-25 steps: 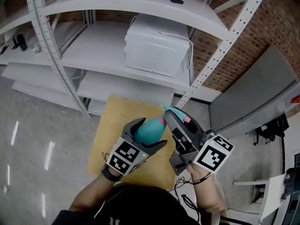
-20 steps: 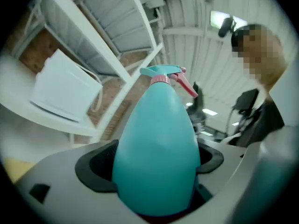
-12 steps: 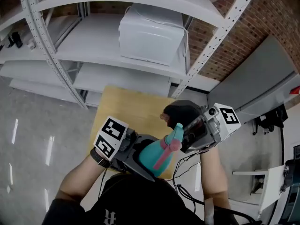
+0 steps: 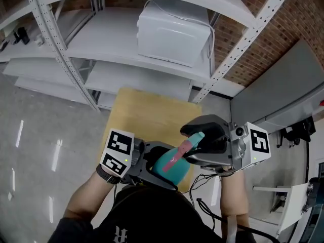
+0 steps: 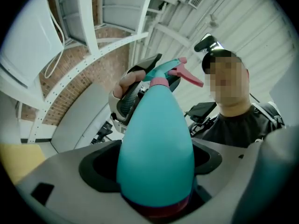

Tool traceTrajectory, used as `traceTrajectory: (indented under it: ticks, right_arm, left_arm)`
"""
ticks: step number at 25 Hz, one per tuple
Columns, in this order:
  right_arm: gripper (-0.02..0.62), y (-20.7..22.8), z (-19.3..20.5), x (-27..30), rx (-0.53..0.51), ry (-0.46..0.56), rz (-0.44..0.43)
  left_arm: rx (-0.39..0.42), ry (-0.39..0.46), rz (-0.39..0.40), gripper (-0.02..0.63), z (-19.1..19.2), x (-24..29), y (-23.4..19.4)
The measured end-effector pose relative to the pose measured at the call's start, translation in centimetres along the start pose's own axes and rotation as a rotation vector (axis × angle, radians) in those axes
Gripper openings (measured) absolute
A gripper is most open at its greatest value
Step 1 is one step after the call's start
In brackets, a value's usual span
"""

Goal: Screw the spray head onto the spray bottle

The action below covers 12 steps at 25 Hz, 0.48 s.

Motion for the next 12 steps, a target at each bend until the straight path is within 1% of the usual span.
traceTrajectory:
  ticks: [2, 4, 12]
  right_arm:
    - [0.166, -0.1, 0.1, 0.2, -0.007, 0.003, 0.020]
    - [0.160, -0.2, 0.0, 0.2, -0.005, -0.002, 0.040]
    - [0.155, 0.4, 1.2, -0.5, 0.078, -0.018, 0.126]
  left_arm:
    - [-0.012, 0.010, 0.022, 0.419, 0.1, 0.2, 0.1]
    - [-0.019, 0.006, 0.023, 0.414, 0.1, 0.2, 0.1]
    - [-0.041, -0.022, -0.043, 0.407, 0.5, -0.4, -0.4]
Point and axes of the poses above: the fingertips, and each gripper's own axes: x forward along the fingers, y to its right, z out of its underside, the point moved 9 cm from there along -x, backward along the fingers, and after that the axes turned 6 degrees about -y, right-handed, at the moved point
